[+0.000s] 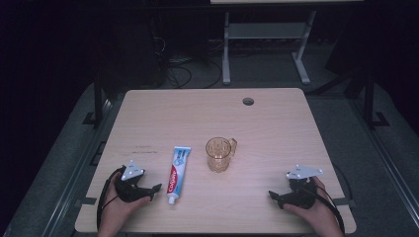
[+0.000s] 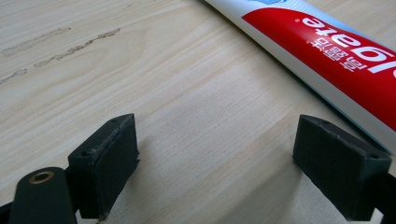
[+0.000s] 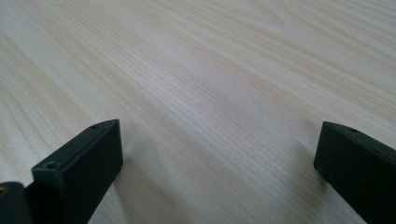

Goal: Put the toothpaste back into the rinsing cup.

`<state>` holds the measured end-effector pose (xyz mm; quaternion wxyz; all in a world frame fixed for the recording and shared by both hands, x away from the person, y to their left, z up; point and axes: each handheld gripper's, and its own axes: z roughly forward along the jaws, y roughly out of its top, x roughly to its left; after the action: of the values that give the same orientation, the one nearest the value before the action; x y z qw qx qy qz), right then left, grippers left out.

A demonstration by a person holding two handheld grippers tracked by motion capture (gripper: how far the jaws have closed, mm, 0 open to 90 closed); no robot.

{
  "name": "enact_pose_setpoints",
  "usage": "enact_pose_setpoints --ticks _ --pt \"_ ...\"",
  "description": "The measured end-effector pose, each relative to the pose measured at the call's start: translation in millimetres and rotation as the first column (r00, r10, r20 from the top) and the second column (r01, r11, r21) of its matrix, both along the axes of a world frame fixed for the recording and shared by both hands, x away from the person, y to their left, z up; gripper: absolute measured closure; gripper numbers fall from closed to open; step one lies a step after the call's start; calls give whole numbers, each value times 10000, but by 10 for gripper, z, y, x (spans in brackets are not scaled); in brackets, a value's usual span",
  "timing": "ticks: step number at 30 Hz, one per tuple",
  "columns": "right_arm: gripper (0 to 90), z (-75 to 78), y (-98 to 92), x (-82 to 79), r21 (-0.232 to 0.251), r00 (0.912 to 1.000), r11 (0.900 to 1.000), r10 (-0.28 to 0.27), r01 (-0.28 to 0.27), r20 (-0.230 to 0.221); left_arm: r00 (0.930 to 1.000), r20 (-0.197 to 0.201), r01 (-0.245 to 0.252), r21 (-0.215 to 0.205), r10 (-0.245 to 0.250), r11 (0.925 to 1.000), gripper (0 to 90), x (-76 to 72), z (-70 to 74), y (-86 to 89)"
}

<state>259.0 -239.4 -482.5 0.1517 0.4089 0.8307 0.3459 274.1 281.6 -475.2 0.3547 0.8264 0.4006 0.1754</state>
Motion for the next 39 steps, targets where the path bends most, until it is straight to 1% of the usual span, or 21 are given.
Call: enact_pose_setpoints --ticks 7,10,13,14,21,22,23,24,25,26,30,33,35,37,39 --pt "5 1 0 4 7 10000 10000 38 -38 -16 10000 12 -44 -4 44 10000 139 -3 1 3" --pt "5 -1 0 6 24 10000 10000 51 -51 6 9999 82 -149 -52 149 9999 175 -13 5 18" --pt "5 -2 -1 10 21 10000 10000 89 -89 25 9998 64 -163 -36 163 9999 280 -22 22 45" --pt "5 -1 0 11 22 10000 10000 91 -91 27 9999 -2 -160 45 160 9999 324 -31 47 70" --pt "5 -2 0 11 23 9999 10000 96 -96 32 9996 -59 -259 -45 259 9997 467 -36 101 85" --pt "5 -2 0 11 26 10000 10000 91 -91 26 9996 -239 -177 -159 173 9997 509 -33 121 99" --pt "5 -2 0 11 26 10000 10000 91 -91 26 9996 -239 -177 -159 173 9997 576 -33 121 99" --pt "5 -2 0 9 27 10000 10000 77 -77 10 9995 -314 -10 -357 -1 9994 630 -31 155 116" --pt "5 -2 0 9 27 10000 10000 77 -77 10 9995 -314 -10 -357 -1 9994 670 -31 155 116" --pt "5 -1 1 9 29 10000 10000 77 -77 7 9991 -387 141 -478 -160 9988 722 -30 190 127" --pt "5 -2 1 7 31 10000 10000 73 -73 12 9982 -485 305 -748 -342 9967 886 -34 261 133" --pt "5 -2 1 6 24 10000 10000 74 -74 19 9978 -559 311 -817 -358 9962 900 -38 293 130" --pt "5 -1 1 6 25 10000 10000 71 -71 17 9971 -671 279 -1082 -353 9937 900 -41 323 120" --pt "5 -2 1 6 21 10000 10000 75 -75 22 9971 -632 363 -1073 -432 9936 900 -40 351 111" --pt "5 -1 1 6 21 10000 10000 72 -72 19 9968 -655 385 -1209 -466 9919 900 -37 392 85"
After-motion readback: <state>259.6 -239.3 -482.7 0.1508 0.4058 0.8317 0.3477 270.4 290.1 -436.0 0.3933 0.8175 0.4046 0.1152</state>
